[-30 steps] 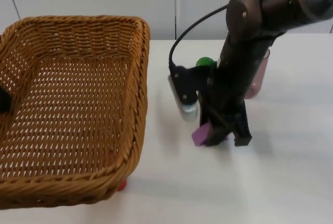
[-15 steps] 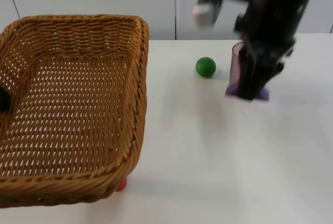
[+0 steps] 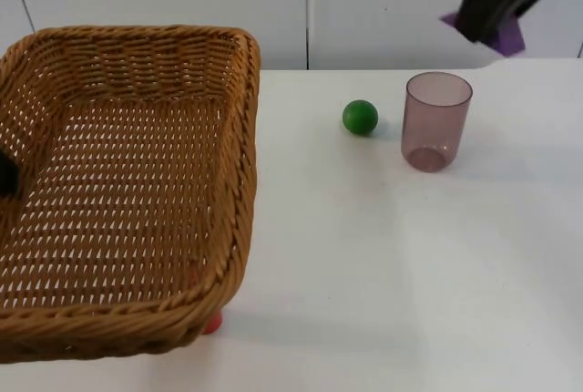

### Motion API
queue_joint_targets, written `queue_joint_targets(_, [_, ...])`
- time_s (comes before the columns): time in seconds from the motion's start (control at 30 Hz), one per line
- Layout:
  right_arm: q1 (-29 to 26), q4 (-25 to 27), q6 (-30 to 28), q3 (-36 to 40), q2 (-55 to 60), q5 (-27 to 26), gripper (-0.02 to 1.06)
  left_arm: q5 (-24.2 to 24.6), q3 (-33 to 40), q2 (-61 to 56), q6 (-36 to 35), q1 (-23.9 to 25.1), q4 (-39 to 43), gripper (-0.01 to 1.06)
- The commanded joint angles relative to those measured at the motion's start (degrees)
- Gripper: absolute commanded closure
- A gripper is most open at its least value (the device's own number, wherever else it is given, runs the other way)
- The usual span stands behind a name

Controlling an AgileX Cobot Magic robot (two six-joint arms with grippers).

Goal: Pick up the basket with the left hand and place the triangular block into the basket with the right hand.

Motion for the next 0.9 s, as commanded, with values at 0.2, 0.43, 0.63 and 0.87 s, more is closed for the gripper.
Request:
queue_joint_targets(0.2, [7.86,7.31,0.16,-3.33,-0.76,-6.79,1.05,0.13,-0.14,-0.74,-0.24,0.01,-1.50,1.05])
queue_joint_targets(0.43, [15.96,7.31,0.16,-9.42,7.15,-14.07,1.05,0.13,-0.14,-0.74,-0.24,0.01,-1.50,1.05])
queue_joint_targets(0.63, [20.48,6.94,0.16,-15.56,15.68,-16.32,1.00,0.13,-0.14,-0.74,-0.24,0.01,-1.50,1.05])
queue_joint_targets(0.87, [21.17,6.80,-0.06,-16.94,20.93,-16.99,0.63,0.13,-0.14,-0.74,-0.24,0.01,-1.50,1.05])
